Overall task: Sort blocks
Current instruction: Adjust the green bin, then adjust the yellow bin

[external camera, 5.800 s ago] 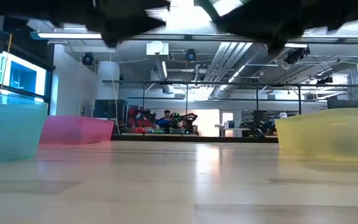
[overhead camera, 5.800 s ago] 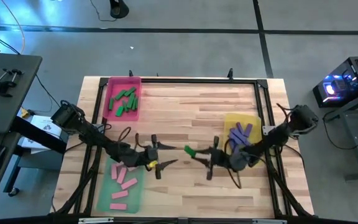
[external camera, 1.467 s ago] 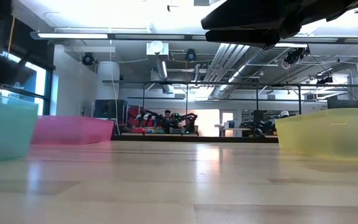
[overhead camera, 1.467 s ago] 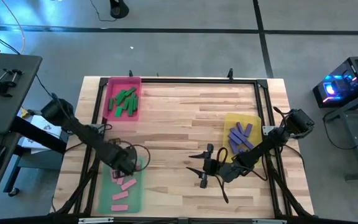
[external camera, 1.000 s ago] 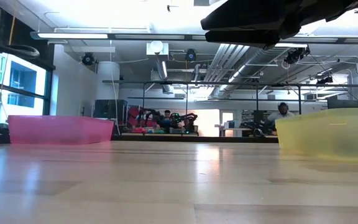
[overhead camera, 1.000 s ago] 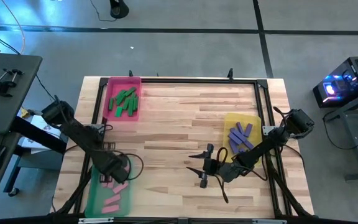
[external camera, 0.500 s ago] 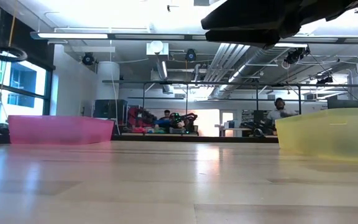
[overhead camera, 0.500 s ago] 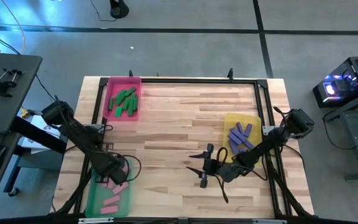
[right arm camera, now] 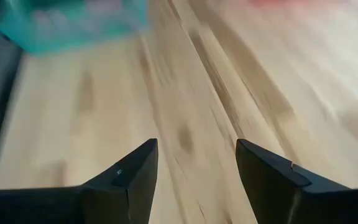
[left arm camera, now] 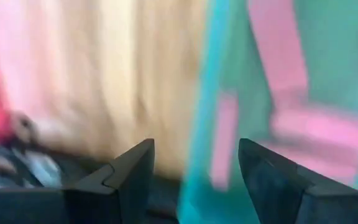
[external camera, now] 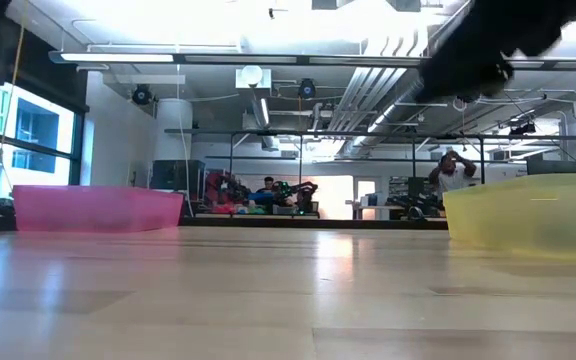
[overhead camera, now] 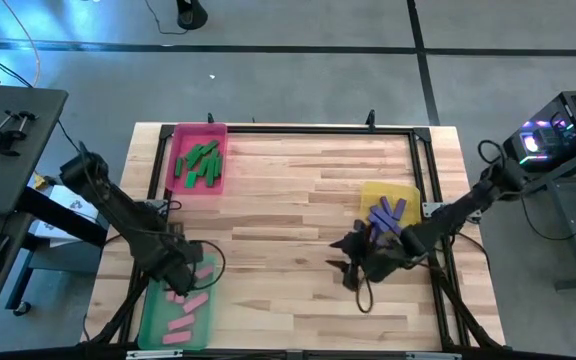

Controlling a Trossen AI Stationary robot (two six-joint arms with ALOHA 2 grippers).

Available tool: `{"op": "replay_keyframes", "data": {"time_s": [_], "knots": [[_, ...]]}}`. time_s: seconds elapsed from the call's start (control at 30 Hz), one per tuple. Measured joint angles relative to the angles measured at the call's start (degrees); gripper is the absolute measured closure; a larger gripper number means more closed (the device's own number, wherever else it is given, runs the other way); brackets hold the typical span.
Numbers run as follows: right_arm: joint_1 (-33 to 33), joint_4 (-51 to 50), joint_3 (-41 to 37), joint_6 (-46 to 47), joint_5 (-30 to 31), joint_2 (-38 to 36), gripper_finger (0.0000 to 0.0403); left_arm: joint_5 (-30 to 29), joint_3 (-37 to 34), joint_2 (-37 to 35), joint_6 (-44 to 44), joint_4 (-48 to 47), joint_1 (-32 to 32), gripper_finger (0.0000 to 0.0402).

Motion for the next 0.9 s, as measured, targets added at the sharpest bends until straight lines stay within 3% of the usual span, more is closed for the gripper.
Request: {"op": "replay_keyframes", "data": {"time_s": [0.23,0.33,0.43,0.67,0.9], "knots": [[-10.7,-9.7,0.0,5.4,-11.8,3.3,0.0214,-33.9,4.0,-1.5,-2.1,6.8,2.2,0.0197],[-14.9,-16.2,0.0,10.0,-14.1,4.6,0.0229,-43.0,4.3,-1.5,-1.2,14.7,4.5,0.0202],[-16.4,-24.9,0.0,14.5,-15.5,4.6,0.0245,-46.4,4.3,-1.5,4.1,24.3,7.0,0.0205],[-16.2,-41.4,0.3,27.3,-18.4,4.1,0.0263,-46.6,4.3,-1.5,18.8,41.3,12.7,0.0214],[-13.7,-40.5,0.0,27.8,-15.7,2.9,0.0264,-46.4,4.3,-1.4,23.4,46.2,16.0,0.0218]]}}
